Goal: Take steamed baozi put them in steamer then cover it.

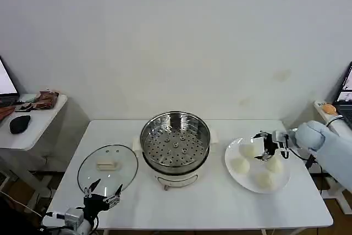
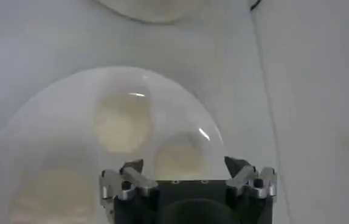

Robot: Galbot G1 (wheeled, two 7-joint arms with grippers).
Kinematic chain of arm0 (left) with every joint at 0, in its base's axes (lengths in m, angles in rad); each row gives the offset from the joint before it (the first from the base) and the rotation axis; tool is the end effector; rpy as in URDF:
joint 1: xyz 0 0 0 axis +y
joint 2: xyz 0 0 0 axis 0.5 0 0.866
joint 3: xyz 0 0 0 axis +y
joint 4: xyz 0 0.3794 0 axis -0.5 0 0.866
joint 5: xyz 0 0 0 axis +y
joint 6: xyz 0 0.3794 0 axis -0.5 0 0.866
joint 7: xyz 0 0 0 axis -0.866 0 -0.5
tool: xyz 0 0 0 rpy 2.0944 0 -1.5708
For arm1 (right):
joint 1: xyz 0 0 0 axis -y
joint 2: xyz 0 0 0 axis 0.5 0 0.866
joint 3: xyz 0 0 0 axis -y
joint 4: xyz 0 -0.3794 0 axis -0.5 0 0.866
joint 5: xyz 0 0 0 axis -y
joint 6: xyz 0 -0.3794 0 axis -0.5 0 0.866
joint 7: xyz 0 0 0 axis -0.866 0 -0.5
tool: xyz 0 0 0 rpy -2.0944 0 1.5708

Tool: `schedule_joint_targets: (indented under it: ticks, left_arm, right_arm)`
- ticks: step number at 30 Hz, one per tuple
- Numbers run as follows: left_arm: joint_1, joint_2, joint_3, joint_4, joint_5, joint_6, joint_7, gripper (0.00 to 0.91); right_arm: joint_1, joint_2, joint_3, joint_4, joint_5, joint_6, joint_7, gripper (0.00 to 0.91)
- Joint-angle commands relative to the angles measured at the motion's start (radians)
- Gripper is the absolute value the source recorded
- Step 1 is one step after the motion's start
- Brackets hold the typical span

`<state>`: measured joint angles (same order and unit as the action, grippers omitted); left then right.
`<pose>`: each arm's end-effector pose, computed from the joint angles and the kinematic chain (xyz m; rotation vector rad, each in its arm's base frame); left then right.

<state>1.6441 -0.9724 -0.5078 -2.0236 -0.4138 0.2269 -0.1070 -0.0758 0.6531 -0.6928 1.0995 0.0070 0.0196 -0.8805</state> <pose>0.1813 0.1158 -0.3401 -0.2168 -2.7050 -0.2130 0.5509 -0.2455 -0.2343 1.2357 -1.6909 1.3880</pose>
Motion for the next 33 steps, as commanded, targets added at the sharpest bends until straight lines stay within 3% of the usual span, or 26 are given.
schedule_joint_targets:
  ticks: [1, 11, 20, 33]
  left_arm:
    - [0.000, 0.000, -0.001, 0.001, 0.000, 0.002, 0.001, 0.907]
    - [-0.006, 0.004, -0.005, 0.000, -0.008, 0.003, 0.004, 0.907]
    - [-0.007, 0.007, -0.011, -0.002, -0.013, 0.008, 0.002, 0.907]
    - [-0.004, 0.007, -0.024, -0.004, -0.022, 0.008, -0.002, 0.907]
  right_arm:
    - [0.079, 0.079, -0.071, -0.123, -0.047, 0.031, -0.071, 0.907]
    - [0.111, 0.188, -0.074, -0.266, -0.104, 0.067, -0.111, 0.907]
    - [0.102, 0.231, -0.066, -0.340, -0.182, 0.101, -0.157, 0.907]
    - [0.080, 0.278, -0.022, -0.410, -0.220, 0.112, -0.160, 0.907]
